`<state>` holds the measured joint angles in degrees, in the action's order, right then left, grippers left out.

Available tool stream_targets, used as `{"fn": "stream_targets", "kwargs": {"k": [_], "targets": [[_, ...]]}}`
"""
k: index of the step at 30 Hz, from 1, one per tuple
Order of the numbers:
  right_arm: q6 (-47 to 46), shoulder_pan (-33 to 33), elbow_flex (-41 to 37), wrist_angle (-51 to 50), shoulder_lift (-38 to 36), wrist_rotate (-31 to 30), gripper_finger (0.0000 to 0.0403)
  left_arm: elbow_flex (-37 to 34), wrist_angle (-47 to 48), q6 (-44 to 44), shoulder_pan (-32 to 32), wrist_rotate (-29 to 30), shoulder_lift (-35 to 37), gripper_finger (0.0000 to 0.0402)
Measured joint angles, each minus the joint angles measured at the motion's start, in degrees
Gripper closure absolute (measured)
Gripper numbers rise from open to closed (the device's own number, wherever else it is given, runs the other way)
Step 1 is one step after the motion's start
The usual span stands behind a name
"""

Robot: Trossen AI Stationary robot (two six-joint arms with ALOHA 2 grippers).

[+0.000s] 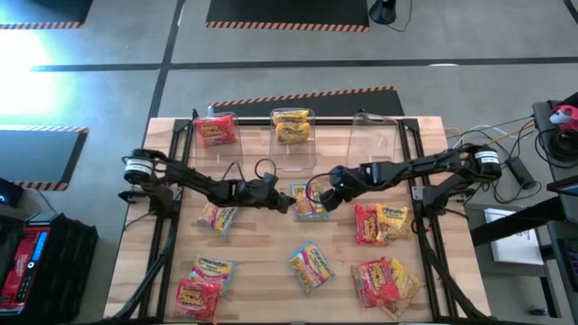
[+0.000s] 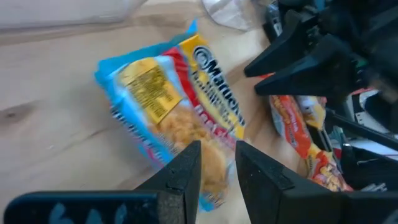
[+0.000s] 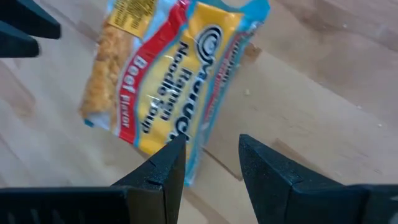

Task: Sort Maruchan noodles
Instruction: Put the blue noodle pack into the right transparent bin

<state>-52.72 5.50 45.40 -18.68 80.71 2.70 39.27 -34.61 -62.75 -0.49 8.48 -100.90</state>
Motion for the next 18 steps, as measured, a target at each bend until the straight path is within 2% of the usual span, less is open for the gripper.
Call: {"fn": "stream_targets", "kwargs": {"k": [4,10,18], "targets": [[1.48,0.00,-0.80,0.08,0.00,-1.23,0.0266,4.65,0.88,0.12,0.00,0.01,-3.11,0.0325],[3.24,0.00,-0.93,0.17,0.00,-1.40,0.0266,10.88,9.47,0.07,-0.66,0.85,-5.89,0.0327],[3.25,-0.52,-1.21,2.86,0.04,-1.42,0.0266,11.48,15.36,-0.03,-1.07,1.56,-5.91,0.0327]]}}
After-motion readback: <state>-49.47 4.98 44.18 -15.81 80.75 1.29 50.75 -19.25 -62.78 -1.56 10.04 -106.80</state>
